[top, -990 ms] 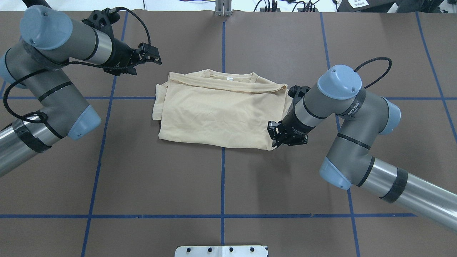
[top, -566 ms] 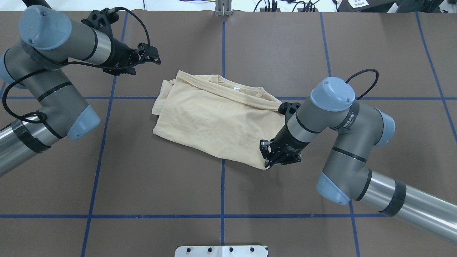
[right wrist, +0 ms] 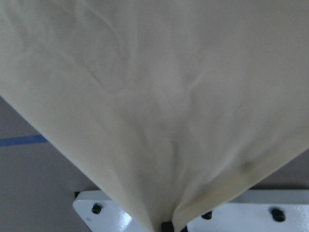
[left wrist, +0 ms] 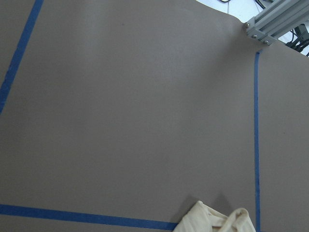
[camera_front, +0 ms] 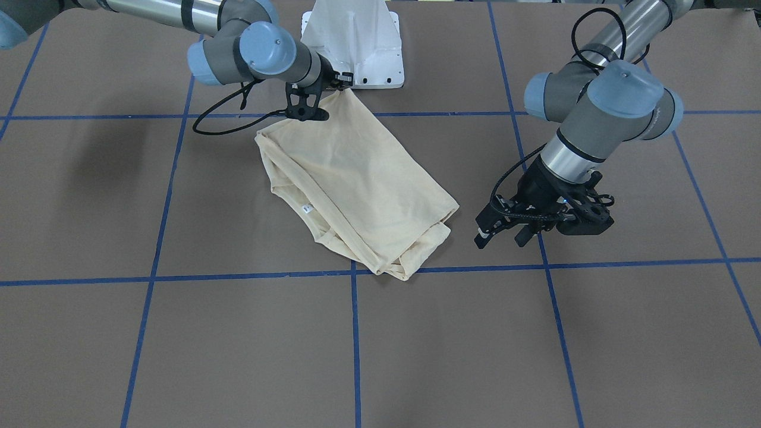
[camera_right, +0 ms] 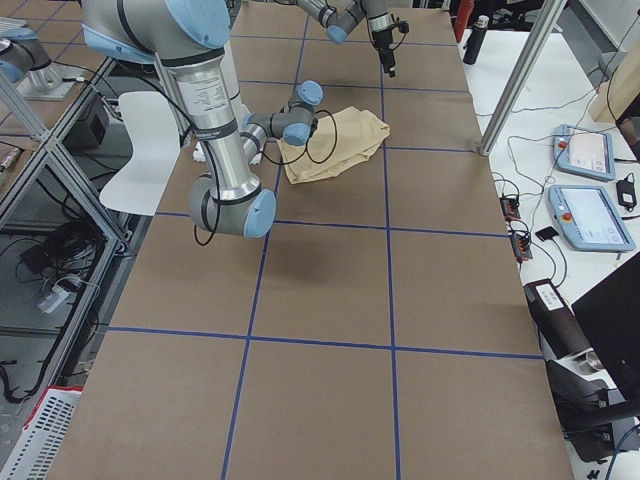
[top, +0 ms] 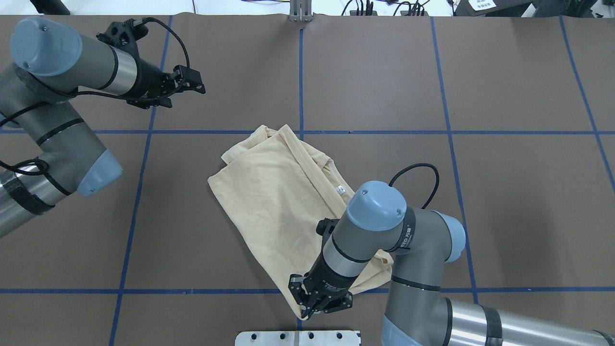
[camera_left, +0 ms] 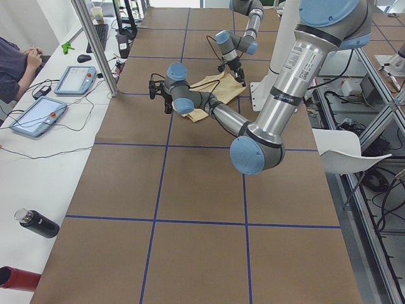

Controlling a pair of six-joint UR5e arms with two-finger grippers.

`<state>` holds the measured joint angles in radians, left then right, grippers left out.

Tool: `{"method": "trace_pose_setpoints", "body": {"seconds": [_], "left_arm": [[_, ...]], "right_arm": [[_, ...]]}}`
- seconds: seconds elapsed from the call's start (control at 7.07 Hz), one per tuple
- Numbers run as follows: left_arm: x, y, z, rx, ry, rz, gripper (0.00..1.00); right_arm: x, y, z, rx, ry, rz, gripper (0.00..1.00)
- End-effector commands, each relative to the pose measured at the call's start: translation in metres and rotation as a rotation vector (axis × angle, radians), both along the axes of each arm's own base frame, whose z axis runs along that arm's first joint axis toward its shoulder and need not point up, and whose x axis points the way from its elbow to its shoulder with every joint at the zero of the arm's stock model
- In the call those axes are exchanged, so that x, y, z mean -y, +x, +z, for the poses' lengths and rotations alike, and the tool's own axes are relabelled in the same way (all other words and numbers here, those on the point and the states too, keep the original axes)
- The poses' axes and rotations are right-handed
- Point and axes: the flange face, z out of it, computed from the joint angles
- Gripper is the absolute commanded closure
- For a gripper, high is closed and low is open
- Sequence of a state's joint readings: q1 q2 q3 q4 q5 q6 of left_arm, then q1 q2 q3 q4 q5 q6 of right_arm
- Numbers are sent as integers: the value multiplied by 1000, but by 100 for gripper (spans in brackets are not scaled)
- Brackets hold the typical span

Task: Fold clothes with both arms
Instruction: 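Grasp the folded edge with the right gripper and drag it toward the robot, then release and raise the right gripper while the left gripper lowers to the collar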

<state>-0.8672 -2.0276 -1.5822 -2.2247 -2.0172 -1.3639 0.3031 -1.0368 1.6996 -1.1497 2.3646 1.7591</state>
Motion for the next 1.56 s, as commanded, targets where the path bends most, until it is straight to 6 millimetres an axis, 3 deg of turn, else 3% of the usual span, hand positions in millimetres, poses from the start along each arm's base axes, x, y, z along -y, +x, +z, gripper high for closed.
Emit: {"method": "trace_pose_setpoints", "body": {"seconds": [0.0,0.14,0.42,0.57,0.85,0.99,1.27,1.41], "left_arm": [[-2,-1,11,10,-12,1,1],[-4,-1,16,13,-16,4,1],[-5,-1,14,11,-14,5,1],[-5,0,13,9,-12,8,1],[-14,5,3,-17,-12,29,1],[-27,14,2,-22,-11,51,1],[-77,62,0,-87,-67,112,1],[-105,88,11,-104,-101,140,1]], "right_arm": [[-16,-7,-17,-16,-60,4,1],[-10,-1,-17,-13,-60,15,0],[29,27,-19,4,-58,74,0],[58,43,-20,7,-57,127,0],[138,102,-25,26,-42,288,0],[163,124,-23,30,-29,342,0],[194,151,-12,28,12,396,0],[203,157,-10,24,28,425,0]]}}
